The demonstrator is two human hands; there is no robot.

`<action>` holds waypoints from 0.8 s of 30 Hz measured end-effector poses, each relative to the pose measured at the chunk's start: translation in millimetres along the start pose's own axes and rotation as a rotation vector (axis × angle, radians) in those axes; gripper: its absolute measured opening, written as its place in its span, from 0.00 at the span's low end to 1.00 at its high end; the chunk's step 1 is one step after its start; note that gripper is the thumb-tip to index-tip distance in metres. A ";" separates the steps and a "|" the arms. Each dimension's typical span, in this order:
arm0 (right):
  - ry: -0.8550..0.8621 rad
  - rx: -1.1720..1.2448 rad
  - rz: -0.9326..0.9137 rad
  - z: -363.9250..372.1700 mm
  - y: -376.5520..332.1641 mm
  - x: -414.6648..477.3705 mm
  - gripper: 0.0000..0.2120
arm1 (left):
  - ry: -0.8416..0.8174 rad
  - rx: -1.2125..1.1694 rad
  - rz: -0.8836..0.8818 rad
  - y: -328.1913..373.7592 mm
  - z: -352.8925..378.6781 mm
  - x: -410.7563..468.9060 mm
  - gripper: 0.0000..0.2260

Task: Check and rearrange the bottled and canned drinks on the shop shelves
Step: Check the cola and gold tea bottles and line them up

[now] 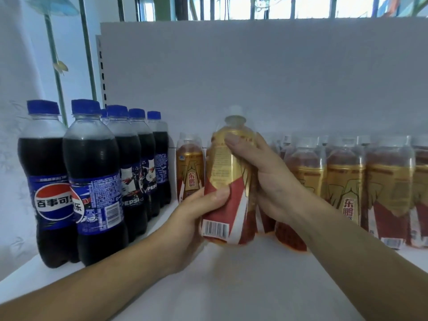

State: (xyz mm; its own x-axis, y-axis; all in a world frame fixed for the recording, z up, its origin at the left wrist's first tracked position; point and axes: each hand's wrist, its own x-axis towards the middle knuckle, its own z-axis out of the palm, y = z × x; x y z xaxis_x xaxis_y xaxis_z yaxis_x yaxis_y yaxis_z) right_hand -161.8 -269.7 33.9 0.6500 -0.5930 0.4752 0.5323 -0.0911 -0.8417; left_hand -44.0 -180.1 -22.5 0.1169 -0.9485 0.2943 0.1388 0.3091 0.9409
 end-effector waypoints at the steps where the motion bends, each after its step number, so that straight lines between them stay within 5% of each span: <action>1: -0.010 0.024 0.010 0.1 -1.0 -0.3 0.35 | -0.013 -0.048 -0.018 -0.1 0.1 -0.5 0.33; 5: 0.100 -0.096 -0.099 2.1 -3.8 -1.1 0.33 | 0.019 0.015 0.035 3.3 5.9 -4.1 0.40; 7: 0.163 -0.193 -0.167 2.2 -3.7 -0.9 0.32 | 0.076 0.205 0.121 3.6 11.2 -4.8 0.33; 11: 0.071 -0.155 -0.096 2.4 -3.8 -1.2 0.35 | 0.098 0.173 0.117 5.1 15.2 -4.0 0.19; 16: -0.044 0.044 0.064 3.0 -6.4 -0.4 0.30 | -0.058 -0.167 -0.015 4.7 2.2 -5.7 0.37; 20: 0.084 0.008 -0.041 1.6 -6.7 0.3 0.30 | 0.082 -0.040 0.002 4.5 15.7 -4.2 0.25; 24: 0.146 -0.054 -0.134 -1.1 -2.9 4.3 0.27 | 0.146 0.084 0.091 6.2 16.6 -1.6 0.26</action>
State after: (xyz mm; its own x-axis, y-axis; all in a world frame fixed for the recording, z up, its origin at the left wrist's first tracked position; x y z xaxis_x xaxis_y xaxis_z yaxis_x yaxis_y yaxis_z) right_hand -161.1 -272.9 38.1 0.4879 -0.6818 0.5451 0.5767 -0.2171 -0.7876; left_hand -59.7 -177.8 -14.4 0.2677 -0.8947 0.3575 0.0391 0.3809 0.9238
